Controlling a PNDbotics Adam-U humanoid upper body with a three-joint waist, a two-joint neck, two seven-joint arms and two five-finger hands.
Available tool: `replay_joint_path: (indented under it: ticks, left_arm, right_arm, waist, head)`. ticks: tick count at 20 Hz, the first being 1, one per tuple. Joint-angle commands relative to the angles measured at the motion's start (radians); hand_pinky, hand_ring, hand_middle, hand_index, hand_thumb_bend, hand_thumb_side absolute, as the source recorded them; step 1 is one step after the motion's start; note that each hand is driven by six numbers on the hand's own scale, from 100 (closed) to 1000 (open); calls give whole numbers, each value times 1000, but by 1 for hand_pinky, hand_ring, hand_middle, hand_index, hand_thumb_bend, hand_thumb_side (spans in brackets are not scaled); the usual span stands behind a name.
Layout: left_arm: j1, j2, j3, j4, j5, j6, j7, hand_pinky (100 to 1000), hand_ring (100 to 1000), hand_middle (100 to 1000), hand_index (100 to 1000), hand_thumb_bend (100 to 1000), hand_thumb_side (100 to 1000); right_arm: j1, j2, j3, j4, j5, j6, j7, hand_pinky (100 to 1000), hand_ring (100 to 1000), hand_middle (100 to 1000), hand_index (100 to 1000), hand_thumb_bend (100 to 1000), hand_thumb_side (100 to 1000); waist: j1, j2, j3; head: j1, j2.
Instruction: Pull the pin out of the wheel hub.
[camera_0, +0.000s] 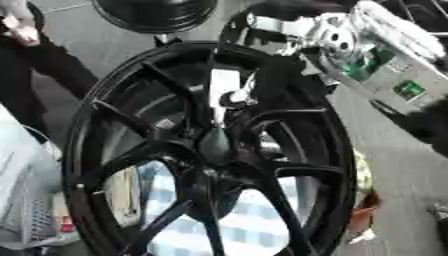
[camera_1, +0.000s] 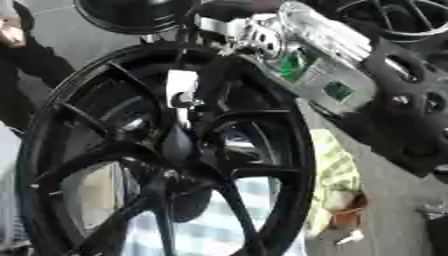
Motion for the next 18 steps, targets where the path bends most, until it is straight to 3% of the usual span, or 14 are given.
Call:
replay_joint_path:
  ticks: [1, 18]
  left_arm:
    - [-11, 11, -2, -17, -6, 3, -4, 846, 751, 674, 838, 100, 738]
    - [-13, 4, -9, -17, -5, 11, -14, 848, 748, 672, 838, 100, 740]
  right_arm:
    - [-12, -3, -9, 5, -9, 207, 201, 811, 831, 816, 859, 549, 343]
    - [12, 30, -8, 60, -6, 187, 182, 805, 820, 782, 831, 501, 282]
  waist:
    - [6, -13, 3]
    - [3, -5, 14]
  head:
    - [-1, -14]
    - [-8, -24]
